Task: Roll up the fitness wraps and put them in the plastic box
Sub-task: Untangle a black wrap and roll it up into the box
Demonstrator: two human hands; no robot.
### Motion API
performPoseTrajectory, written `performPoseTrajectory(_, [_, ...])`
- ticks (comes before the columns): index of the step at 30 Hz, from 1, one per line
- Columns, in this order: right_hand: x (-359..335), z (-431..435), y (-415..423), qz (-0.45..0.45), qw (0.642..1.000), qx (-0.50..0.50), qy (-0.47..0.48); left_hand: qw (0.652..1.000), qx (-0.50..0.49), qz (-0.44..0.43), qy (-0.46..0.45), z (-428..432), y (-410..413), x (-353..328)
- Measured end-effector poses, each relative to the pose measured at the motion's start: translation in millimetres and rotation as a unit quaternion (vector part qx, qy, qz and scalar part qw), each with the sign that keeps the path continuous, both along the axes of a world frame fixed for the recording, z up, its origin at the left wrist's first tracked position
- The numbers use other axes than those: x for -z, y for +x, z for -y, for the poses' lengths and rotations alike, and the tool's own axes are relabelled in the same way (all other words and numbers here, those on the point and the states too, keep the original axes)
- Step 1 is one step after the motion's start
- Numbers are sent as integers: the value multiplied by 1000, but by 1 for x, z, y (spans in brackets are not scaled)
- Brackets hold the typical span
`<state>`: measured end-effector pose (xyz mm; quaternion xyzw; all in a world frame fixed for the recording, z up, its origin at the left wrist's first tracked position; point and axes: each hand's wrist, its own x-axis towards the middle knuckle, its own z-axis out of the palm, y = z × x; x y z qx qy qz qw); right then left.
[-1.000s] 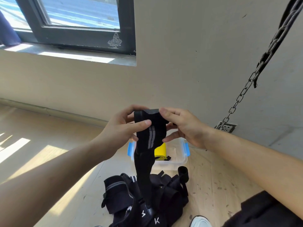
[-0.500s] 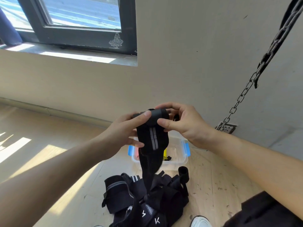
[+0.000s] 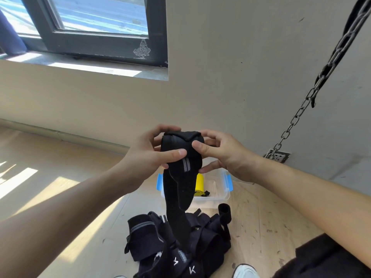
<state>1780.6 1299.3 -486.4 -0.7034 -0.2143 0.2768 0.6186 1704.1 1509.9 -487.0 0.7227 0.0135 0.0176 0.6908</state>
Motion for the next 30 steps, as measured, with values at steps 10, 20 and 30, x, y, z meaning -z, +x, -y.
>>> performPoseTrajectory(10, [-1,0,-1,19,999,17,45,995,56,-59,54,-1,0,-2])
performPoseTrajectory(20, [5,-2,1,60,996,27,66,995,51,-74,31,0,2,-2])
performPoseTrajectory(30, [-6,1,2,-25,999,-32,0,997,49,-54,-37,-6,6,-1])
